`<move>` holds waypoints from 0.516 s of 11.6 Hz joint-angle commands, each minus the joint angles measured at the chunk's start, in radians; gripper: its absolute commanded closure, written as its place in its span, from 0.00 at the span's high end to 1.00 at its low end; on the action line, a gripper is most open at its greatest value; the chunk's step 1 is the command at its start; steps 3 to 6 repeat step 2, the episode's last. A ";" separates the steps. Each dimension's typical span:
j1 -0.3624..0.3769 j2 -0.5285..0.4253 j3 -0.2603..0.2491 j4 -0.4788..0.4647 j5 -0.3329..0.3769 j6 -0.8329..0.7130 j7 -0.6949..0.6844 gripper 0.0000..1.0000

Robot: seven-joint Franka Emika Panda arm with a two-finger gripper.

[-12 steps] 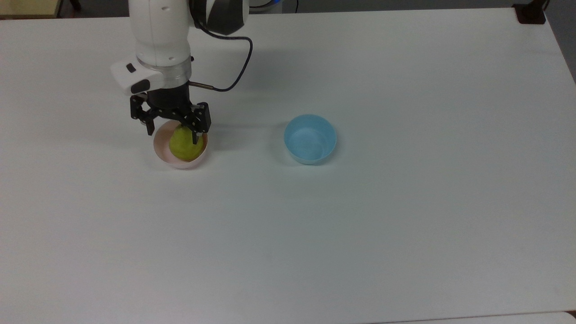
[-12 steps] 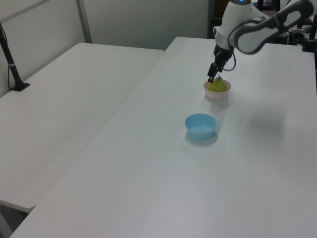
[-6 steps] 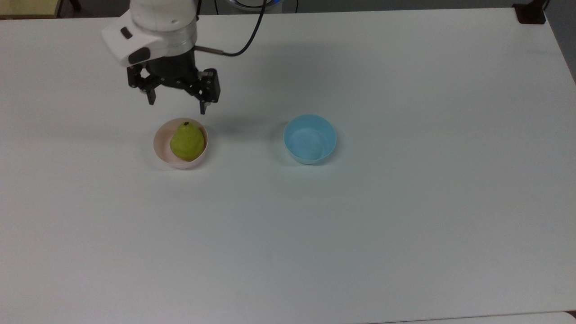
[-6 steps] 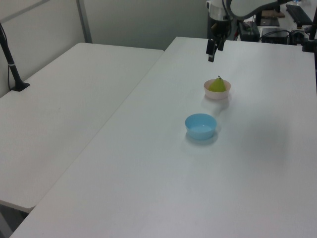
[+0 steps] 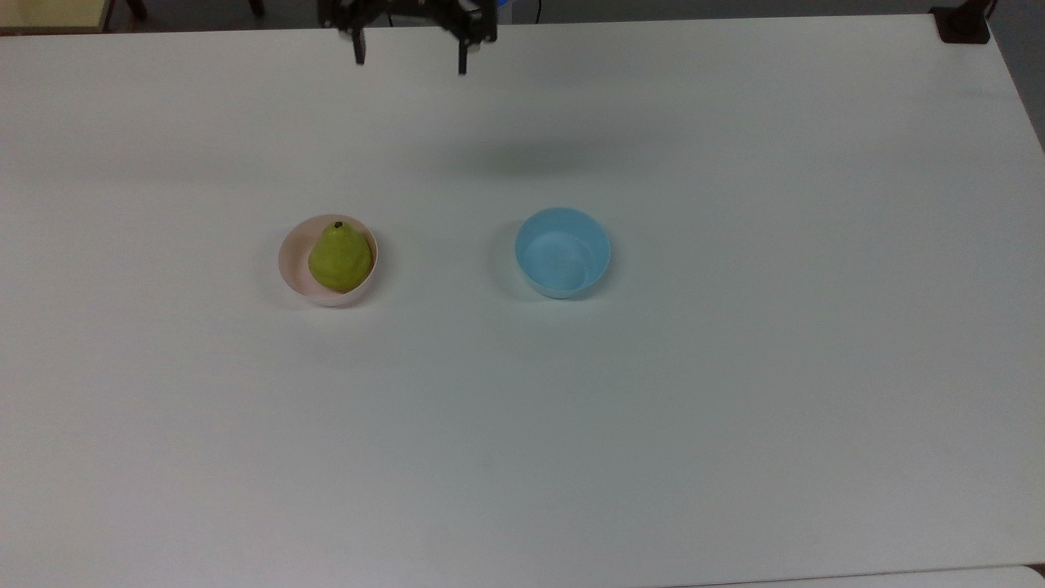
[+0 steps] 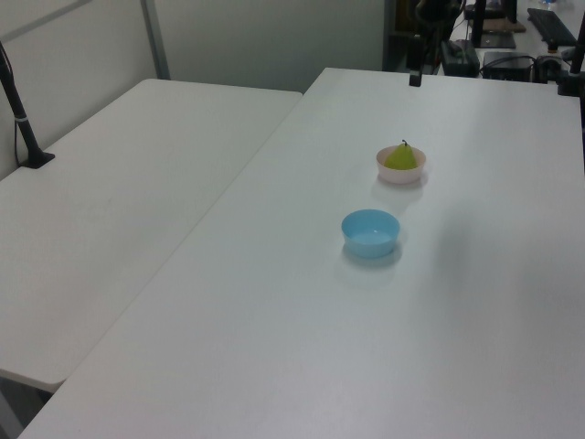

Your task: Place the pear in the bowl

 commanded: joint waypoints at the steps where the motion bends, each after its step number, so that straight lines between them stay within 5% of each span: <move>1: 0.048 -0.059 -0.021 -0.028 0.037 -0.058 0.056 1.00; 6: 0.049 -0.056 -0.018 -0.028 0.036 -0.056 0.085 1.00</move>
